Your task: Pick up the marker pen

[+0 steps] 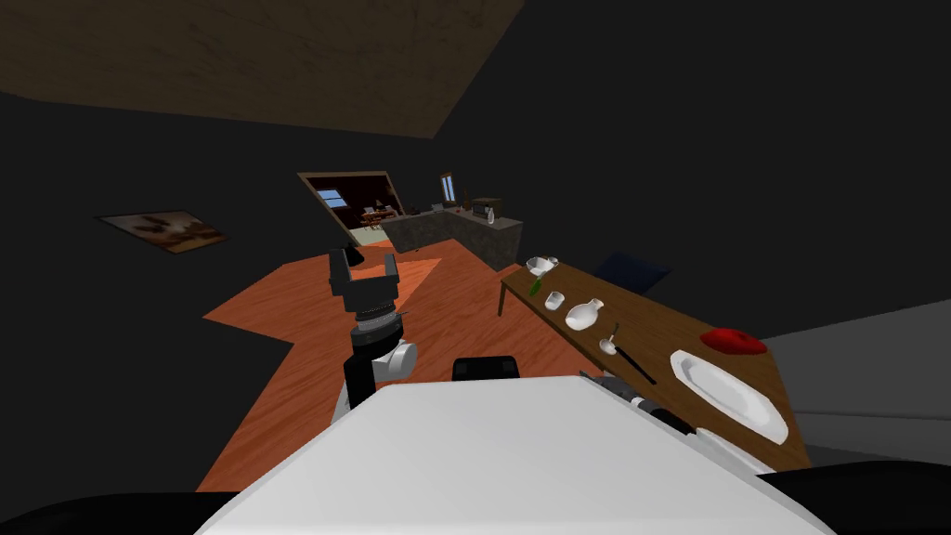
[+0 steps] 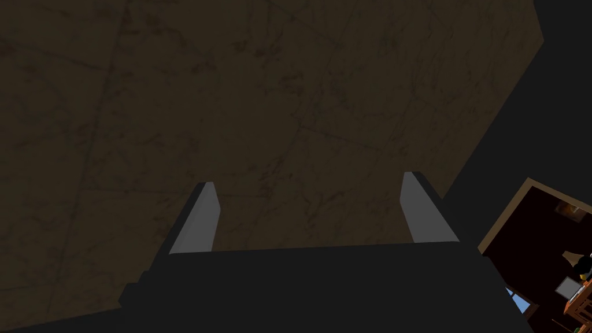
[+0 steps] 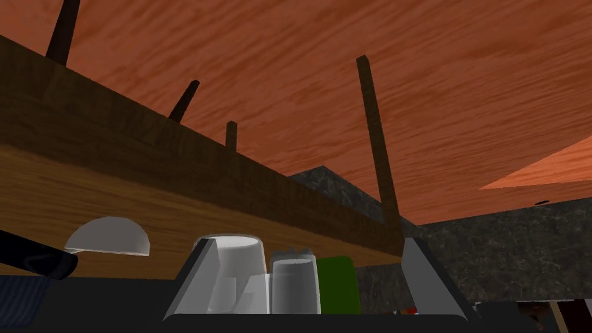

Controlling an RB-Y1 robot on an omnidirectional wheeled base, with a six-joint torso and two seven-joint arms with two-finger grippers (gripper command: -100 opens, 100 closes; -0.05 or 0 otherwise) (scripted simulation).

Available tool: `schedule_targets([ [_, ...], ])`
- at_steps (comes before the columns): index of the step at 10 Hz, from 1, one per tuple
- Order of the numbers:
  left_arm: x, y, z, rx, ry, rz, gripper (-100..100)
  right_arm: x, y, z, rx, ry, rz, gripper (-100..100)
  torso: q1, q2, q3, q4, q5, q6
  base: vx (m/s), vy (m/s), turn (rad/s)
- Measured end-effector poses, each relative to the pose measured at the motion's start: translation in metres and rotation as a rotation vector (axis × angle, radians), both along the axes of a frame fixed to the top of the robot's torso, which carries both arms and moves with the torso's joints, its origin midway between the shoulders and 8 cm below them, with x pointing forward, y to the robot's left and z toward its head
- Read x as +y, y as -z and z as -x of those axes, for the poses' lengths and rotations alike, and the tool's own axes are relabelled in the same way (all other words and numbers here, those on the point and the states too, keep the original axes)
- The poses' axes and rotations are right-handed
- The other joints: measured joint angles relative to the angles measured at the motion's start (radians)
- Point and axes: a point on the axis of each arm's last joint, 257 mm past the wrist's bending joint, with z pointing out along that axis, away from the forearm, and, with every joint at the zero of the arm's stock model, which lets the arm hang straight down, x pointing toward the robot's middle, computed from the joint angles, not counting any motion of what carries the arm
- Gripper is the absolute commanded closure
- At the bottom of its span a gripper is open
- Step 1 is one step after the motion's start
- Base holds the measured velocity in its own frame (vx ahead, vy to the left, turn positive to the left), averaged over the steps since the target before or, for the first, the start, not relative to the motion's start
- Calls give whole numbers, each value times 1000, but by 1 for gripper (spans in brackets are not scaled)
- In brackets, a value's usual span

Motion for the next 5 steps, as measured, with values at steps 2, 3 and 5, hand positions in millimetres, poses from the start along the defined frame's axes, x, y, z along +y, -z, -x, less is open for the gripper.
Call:
schedule_targets([
  [2,0,0,0,0,0,0,0,-35,-1,23,71,-18,86,-100,0,2,1,0,0,0,56,-8,75],
  [3,0,0,0,0,0,0,0,-46,-1,30,93,-22,112,-100,0,3,2,1,0,0,49,-5,87],
  [5,0,0,0,0,0,0,0,-80,4,53,165,-51,201,-100,-1,2,1,0,0,0,90,-25,111],
])
